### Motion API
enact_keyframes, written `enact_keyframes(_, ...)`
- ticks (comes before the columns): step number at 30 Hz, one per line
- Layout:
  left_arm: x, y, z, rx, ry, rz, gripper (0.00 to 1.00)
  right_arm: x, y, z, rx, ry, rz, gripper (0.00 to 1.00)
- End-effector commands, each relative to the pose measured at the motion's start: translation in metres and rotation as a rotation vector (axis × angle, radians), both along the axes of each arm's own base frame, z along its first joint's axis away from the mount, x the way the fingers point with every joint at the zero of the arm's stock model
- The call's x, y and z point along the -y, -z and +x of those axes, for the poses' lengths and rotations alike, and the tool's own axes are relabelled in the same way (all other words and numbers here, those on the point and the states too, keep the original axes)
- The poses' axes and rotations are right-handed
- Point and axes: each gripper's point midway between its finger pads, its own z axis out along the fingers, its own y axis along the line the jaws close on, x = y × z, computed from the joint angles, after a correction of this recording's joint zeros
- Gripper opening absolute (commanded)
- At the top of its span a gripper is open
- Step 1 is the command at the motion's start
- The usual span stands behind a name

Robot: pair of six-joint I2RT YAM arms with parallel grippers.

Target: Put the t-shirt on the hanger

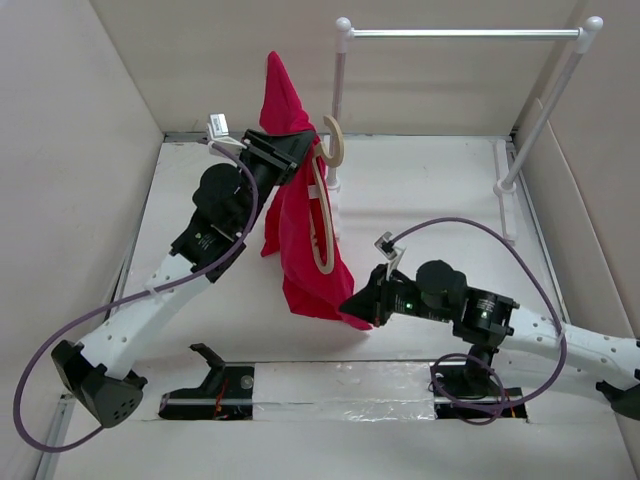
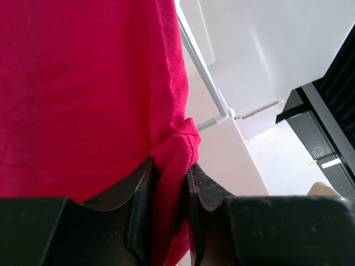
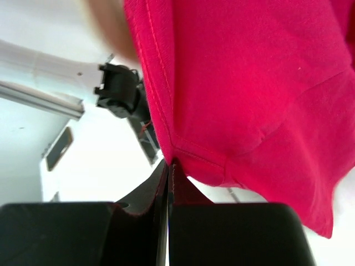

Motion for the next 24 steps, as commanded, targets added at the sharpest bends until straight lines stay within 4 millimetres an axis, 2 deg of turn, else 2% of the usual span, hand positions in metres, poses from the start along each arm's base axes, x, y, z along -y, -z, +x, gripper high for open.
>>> enact_keyframes(1, -0.053, -0.113, -0.01, 0.292, -0.164, -0.247, 0.0, 0.018, 0.042, -0.034, -0.155, -0.023, -0.131, 0.0)
enact_keyframes(3, -0.061, -0.113, 0.005, 0.301, -0.235, -0.208, 0.0, 0.022, 0.047, -0.046, -0.191, -0.04, -0.136, 0.0)
enact_keyframes(7, -0.082, -0.124, 0.023, 0.33, -0.309, -0.233, 0.0, 0.034, 0.05, -0.061, -0.269, -0.041, -0.143, 0.0)
enact_keyframes(9, -0.083, -0.126, 0.03, 0.341, -0.317, -0.25, 0.0, 0.036, 0.051, -0.07, -0.297, -0.07, -0.148, 0.0)
enact_keyframes(13, -0.084, -0.144, 0.032, 0.362, -0.313, -0.318, 0.0, 0.039, 0.071, -0.096, -0.379, -0.135, -0.215, 0.0)
enact_keyframes(16, -0.086, -0.149, 0.038, 0.371, -0.347, -0.302, 0.0, 0.043, 0.074, -0.103, -0.403, -0.136, -0.232, 0.0)
enact_keyframes(19, -0.08, -0.14, 0.048, 0.364, -0.368, -0.221, 0.0, 0.048, 0.061, -0.102, -0.376, -0.13, -0.237, 0.0)
enact_keyframes(21, -0.077, -0.135, 0.046, 0.371, -0.354, -0.194, 0.0, 0.047, 0.039, -0.096, -0.337, -0.11, -0.209, 0.0)
enact_keyframes(22, -0.071, -0.119, 0.049, 0.35, -0.335, -0.165, 0.0, 0.05, 0.037, -0.087, -0.313, -0.065, -0.223, 0.0)
enact_keyframes(23, -0.069, -0.11, 0.048, 0.34, -0.321, -0.153, 0.0, 0.049, 0.028, -0.083, -0.3, -0.047, -0.212, 0.0)
enact_keyframes(24, -0.071, -0.109, 0.039, 0.344, -0.308, -0.157, 0.0, 0.049, 0.009, -0.079, -0.285, -0.029, -0.188, 0.0)
